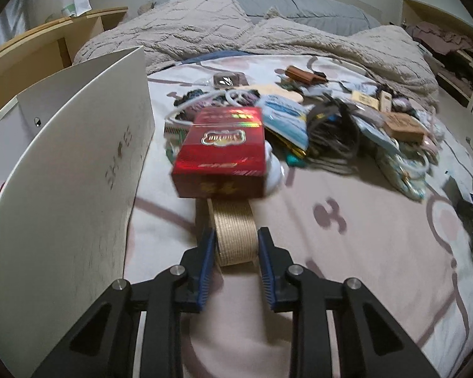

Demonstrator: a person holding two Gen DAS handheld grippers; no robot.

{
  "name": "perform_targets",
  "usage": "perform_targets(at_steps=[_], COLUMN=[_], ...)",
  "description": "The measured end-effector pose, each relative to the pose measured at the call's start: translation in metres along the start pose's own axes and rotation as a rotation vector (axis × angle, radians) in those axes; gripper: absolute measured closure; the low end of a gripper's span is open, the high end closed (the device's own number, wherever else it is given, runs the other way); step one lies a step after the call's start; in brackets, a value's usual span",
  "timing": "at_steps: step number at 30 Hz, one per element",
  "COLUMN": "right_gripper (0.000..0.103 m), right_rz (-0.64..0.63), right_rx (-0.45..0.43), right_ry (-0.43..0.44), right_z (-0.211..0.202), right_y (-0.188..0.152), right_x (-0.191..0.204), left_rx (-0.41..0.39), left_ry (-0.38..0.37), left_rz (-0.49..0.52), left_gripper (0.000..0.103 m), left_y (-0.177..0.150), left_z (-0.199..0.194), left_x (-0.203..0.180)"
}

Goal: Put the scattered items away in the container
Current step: 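Close the right tool on the white packet while left closes on the wooden block, then lift the white packet and the wooden oval block off the bed with both tools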

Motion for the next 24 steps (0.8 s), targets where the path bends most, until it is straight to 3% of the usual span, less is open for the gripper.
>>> perform_targets(at_steps=[16, 24], right_gripper=[0.046, 0.044], right_rz=[-0.068, -0.111], right_rx=[0.003, -0.051], right_ry=[0.108, 0.106], right_z=[-0.035, -0.036], right_y=[-0.046, -0.057], right_x=[0.050, 0.058], left_rx=[0.042, 0.000], left_ry=[-0.115, -0.154], left_rz=[0.013, 0.070], left_gripper=[0.077, 0.074], left_y=[-0.050, -0.057], left_z=[-0.068, -0.085], left_x=[-0.036, -0.067])
Point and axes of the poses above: each gripper's, at about its wrist camera, not at the fingertips, and z roughly the way its jaws point, x to its left, y to its top, the point moved 4 cm from there along z, roughly the way its jaws point, and after that the axes turned 6 degrees about -x, right-handed, at the moved point
